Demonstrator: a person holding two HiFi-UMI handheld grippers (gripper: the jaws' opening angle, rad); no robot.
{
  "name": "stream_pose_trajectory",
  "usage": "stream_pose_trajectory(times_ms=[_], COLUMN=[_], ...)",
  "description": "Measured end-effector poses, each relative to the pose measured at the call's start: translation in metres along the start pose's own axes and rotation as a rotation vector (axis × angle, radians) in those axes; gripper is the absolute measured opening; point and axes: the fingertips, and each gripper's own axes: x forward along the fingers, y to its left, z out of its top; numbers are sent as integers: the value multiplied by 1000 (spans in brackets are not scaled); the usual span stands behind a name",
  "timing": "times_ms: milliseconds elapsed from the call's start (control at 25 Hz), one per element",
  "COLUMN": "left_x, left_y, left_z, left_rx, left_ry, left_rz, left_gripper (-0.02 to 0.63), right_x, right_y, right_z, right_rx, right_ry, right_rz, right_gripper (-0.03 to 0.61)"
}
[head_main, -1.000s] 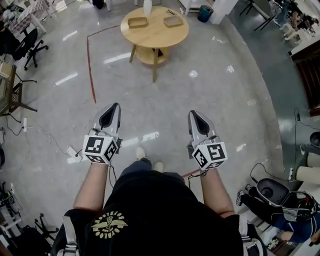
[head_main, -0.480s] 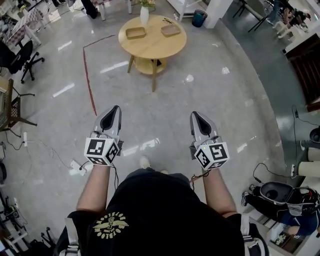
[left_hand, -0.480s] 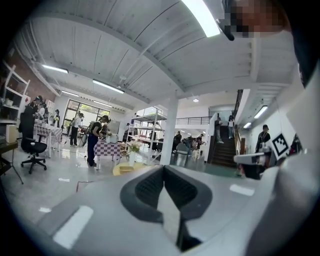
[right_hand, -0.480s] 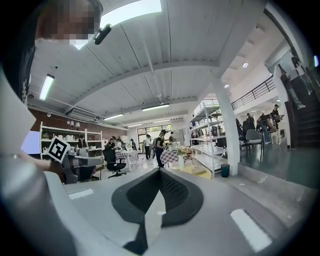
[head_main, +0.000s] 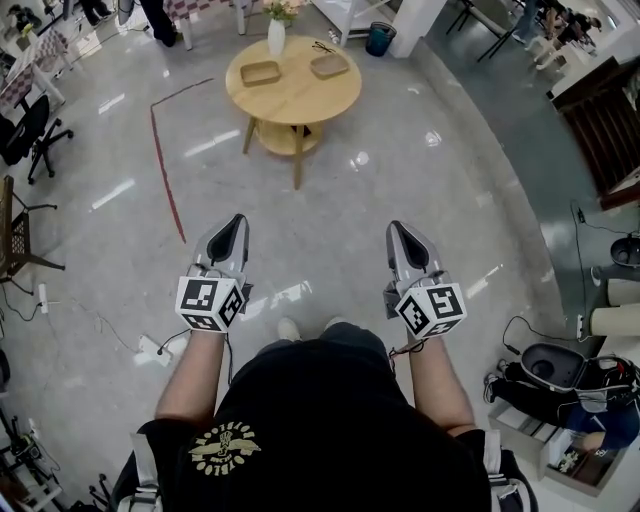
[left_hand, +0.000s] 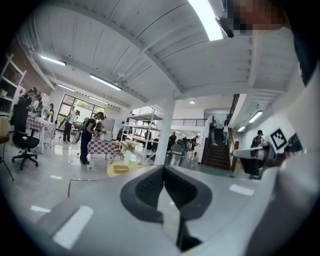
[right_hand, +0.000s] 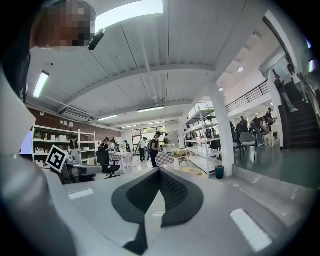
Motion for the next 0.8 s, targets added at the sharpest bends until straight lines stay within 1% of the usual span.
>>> stream_pose_trajectory(times_ms=[120, 280, 360, 440, 640, 800], left_x=[0, -3, -7, -12, -19, -20], left_y=[4, 12, 17, 18, 13, 3], left_z=[-1, 0, 1, 4, 11, 11], left_rx=[0, 14, 6, -4, 33, 33], left_ry=[-4, 12, 6, -5, -7, -11], left_rz=[-4, 19, 29, 33, 49, 39], left_gripper=[3, 3, 3, 3, 3, 3], right_x=[3, 3, 3, 3, 3, 7], right_y=[3, 9, 13, 16, 21, 22], right_z=[1, 0, 0, 2, 11, 11], right_rx=[-2, 12, 18, 4, -22, -13], right_ry=[-1, -5, -9, -10, -29, -25], right_rz=[-4, 17, 26, 29, 46, 63], right_gripper=[0, 2, 0, 0, 0, 0])
